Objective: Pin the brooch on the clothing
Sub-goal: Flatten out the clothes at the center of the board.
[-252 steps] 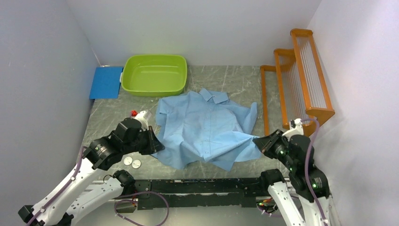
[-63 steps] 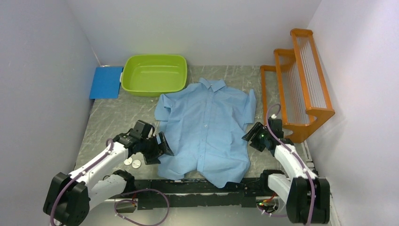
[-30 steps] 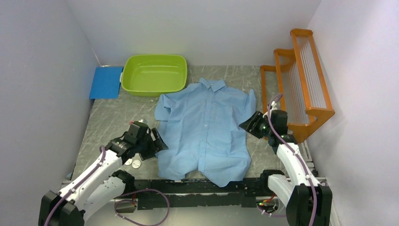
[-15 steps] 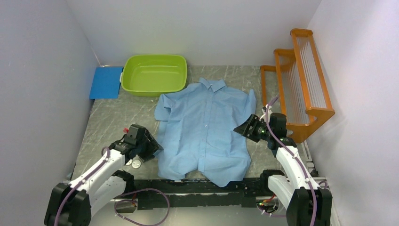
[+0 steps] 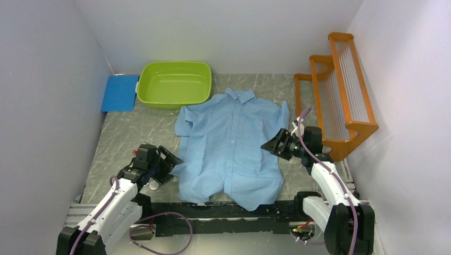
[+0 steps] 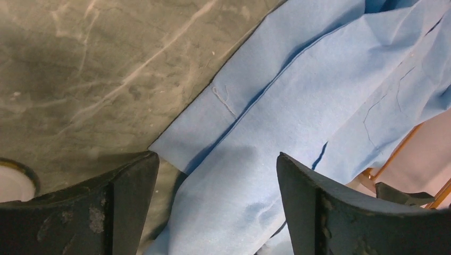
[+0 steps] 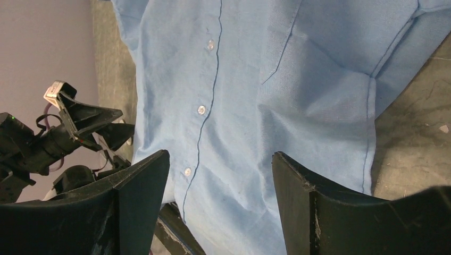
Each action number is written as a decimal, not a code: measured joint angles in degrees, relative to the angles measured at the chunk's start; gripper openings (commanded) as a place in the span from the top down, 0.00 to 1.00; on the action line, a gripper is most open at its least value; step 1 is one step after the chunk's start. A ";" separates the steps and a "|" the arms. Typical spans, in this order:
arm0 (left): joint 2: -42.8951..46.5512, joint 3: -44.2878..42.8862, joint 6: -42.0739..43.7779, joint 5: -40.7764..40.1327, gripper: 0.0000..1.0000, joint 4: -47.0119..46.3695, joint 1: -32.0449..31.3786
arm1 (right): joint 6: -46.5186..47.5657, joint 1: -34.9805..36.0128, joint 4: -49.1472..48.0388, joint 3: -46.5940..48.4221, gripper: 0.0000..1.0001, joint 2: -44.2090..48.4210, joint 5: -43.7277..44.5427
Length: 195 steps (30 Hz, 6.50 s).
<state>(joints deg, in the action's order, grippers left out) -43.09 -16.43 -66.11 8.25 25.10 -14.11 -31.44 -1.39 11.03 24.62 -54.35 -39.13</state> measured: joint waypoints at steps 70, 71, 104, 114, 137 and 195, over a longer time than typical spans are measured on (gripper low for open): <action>-25.11 -48.85 33.00 -8.85 0.97 18.27 45.53 | 3.02 0.09 1.05 0.35 0.24 -2.71 -0.39; -25.14 -49.90 32.87 -10.40 0.97 18.91 45.90 | 3.34 0.09 1.55 0.63 0.24 -2.56 -0.07; -24.61 -36.70 28.35 4.81 0.12 9.14 7.56 | 7.43 0.59 7.19 3.50 0.24 1.27 6.78; -44.76 -41.42 24.41 -8.83 0.21 8.22 -21.79 | 6.34 3.91 7.39 3.45 0.26 1.84 9.22; -50.16 -37.05 11.89 -20.94 0.18 6.62 -40.92 | -13.57 27.63 10.60 -2.69 0.28 -0.20 34.05; -58.42 -46.51 29.92 -14.38 0.25 3.10 -4.02 | 3.98 9.68 12.02 24.65 0.32 -28.28 49.90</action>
<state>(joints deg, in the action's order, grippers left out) -101.51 -62.94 -36.18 -6.13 28.21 -18.13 -27.46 8.29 23.05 49.28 -82.63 10.76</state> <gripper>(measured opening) 0.746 0.716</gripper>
